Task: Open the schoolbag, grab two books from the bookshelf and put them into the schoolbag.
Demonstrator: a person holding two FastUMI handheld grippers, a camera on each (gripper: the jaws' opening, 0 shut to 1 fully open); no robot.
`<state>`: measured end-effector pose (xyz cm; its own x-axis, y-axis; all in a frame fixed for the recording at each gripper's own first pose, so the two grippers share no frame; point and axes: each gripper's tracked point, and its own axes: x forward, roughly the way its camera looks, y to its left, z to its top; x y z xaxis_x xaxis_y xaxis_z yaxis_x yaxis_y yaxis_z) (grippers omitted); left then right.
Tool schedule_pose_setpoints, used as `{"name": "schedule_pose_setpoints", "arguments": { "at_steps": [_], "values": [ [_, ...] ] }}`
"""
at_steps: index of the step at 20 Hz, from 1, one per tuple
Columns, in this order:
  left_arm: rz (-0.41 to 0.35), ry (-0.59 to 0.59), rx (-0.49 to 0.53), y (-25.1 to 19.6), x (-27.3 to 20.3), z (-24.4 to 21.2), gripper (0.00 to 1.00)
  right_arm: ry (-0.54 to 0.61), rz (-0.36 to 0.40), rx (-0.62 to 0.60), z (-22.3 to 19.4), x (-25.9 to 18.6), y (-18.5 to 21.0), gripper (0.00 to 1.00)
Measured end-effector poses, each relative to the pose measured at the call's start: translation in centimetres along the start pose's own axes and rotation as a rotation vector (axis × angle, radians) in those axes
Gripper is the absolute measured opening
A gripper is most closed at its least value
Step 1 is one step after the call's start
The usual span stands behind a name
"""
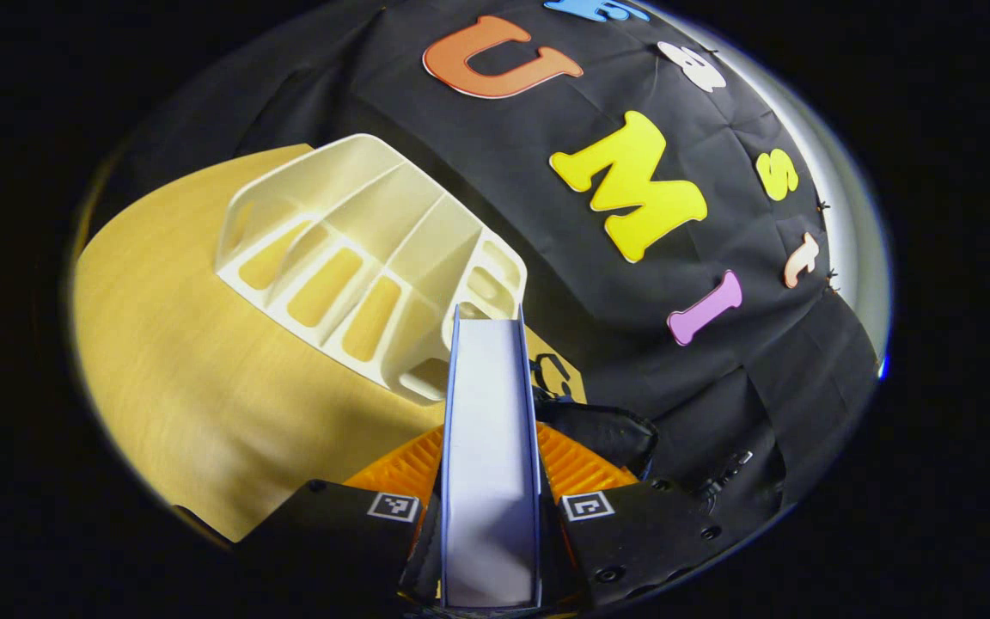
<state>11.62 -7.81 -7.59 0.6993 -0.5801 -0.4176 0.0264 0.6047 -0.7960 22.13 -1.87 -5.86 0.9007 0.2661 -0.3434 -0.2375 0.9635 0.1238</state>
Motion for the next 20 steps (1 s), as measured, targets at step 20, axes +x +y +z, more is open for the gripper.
{"name": "schedule_pose_setpoints", "arguments": {
  "at_steps": [20],
  "values": [
    [-0.115,0.006,-0.227,-2.9,15.2,-6.8,0.46,-0.09,-0.012,-0.021,6.1,-1.4,1.0,0.02]
  ]
}}
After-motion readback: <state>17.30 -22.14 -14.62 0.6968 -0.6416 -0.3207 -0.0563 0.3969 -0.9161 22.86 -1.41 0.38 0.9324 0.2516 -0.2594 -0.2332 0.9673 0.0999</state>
